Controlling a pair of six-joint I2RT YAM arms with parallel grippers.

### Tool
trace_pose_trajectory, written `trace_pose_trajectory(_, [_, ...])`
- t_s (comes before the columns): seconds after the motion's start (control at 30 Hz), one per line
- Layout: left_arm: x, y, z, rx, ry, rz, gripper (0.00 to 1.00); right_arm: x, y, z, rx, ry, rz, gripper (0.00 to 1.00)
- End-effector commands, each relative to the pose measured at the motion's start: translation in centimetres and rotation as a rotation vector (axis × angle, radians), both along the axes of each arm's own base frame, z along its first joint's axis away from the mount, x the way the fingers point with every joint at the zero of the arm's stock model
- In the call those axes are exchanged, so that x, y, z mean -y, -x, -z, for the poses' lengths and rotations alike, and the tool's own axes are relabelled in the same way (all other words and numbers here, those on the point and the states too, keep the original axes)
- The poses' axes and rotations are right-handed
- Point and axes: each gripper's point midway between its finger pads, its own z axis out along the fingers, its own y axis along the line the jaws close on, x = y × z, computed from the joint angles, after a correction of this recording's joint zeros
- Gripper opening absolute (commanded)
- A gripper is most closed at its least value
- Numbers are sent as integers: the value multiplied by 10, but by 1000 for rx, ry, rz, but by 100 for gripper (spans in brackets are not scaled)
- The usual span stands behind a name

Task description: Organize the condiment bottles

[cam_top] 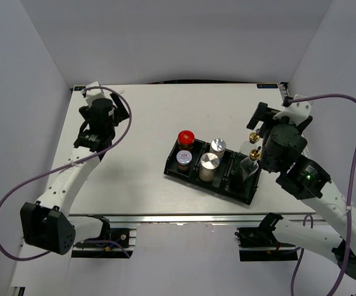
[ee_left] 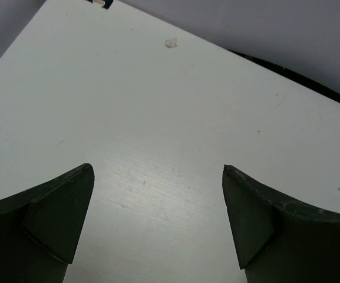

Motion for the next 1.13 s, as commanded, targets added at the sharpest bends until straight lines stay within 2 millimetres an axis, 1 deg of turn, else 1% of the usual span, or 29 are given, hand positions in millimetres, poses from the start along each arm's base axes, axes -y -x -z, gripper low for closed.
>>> trace_pose_trajectory(0.0, [-10,12,-17,88,91,15,98,16,-1,-54,138,-30,35,89])
trace_pose_trajectory(0.07, [-20,14,-9,73,91,-7,98,15,-14,-57,124,10,24,89])
trace_pose_trajectory(0.1, [-30,13,1,48,87,-36,98,6,-23,-58,111,29,-22,89])
trace_pose_trajectory(0.13, [-34,12,6,31,95,-45,98,7,-47,-46,53,49,8,89])
trace_pose_trajectory(0.17, [-36,10,11,11,96,-44,98,4,-61,-40,14,48,-16,89])
trace_pose_trajectory(0.2, [-41,10,17,-14,96,-53,98,-5,-69,-43,-26,45,-96,89])
trace_pose_trajectory(0.23, [-42,8,22,-31,95,-55,98,5,-90,-29,-76,55,-55,89])
trace_pose_trajectory(0.3, [-48,10,26,-39,88,-72,98,13,-102,-33,-66,49,-39,90])
trace_pose_trajectory(0.33, [-50,12,24,-34,85,-77,98,26,-112,-29,-81,53,-12,89])
trace_pose_trajectory(0.4, [-54,16,26,-32,82,-85,98,27,-121,-25,-120,25,-78,89])
trace_pose_trajectory(0.43, [-54,20,20,-13,86,-84,98,40,-129,-16,-152,14,-56,89])
trace_pose_trajectory(0.47, [-55,22,18,-4,86,-85,98,42,-132,-9,-173,6,-70,89])
trace_pose_trajectory(0.5, [-56,25,15,2,85,-89,98,40,-134,7,-207,-9,-97,90])
trace_pose_trajectory(0.53, [-57,29,16,3,80,-89,98,49,-134,12,-200,-21,-79,89])
trace_pose_trajectory(0.57, [-59,35,8,32,78,-93,98,52,-134,19,-204,-28,-78,89])
trace_pose_trajectory(0.6, [-61,38,4,50,76,-99,98,51,-134,28,-213,-50,-98,89])
trace_pose_trajectory(0.63, [-62,43,7,53,76,-105,98,61,-132,44,-233,-66,-81,89])
trace_pose_trajectory(0.67, [-64,49,-2,85,79,-111,98,60,-131,52,-244,-81,-97,89])
trace_pose_trajectory(0.7, [-65,52,-5,99,81,-111,98,63,-130,57,-248,-86,-87,89])
trace_pose_trajectory(0.73, [-65,54,-7,111,82,-109,98,65,-125,68,-258,-91,-79,89])
trace_pose_trajectory(0.77, [-65,57,-8,118,84,-107,98,67,-125,67,-235,-94,-66,89])
trace_pose_trajectory(0.8, [-65,60,-14,142,87,-103,98,69,-123,69,-223,-101,-55,89])
trace_pose_trajectory(0.83, [-65,61,-17,150,87,-104,98,70,-117,63,-191,-107,-49,89])
trace_pose_trajectory(0.87, [-65,62,-17,157,90,-101,98,70,-116,69,-175,-107,-50,89])
trace_pose_trajectory(0.9, [-64,63,-19,168,97,-97,98,70,-113,68,-158,-104,-52,89])
trace_pose_trajectory(0.93, [-63,63,-20,172,101,-96,98,71,-105,60,-124,-101,-51,89])
trace_pose_trajectory(0.97, [-63,63,-19,172,103,-95,98,73,-102,65,-122,-100,-45,89])
trace_pose_trajectory(1.0, [-63,63,-19,178,107,-95,98,75,-98,58,-88,-100,-38,90])
trace_pose_trajectory(1.1, [-64,60,-20,182,101,-100,98,79,-93,58,-92,-99,-13,89])
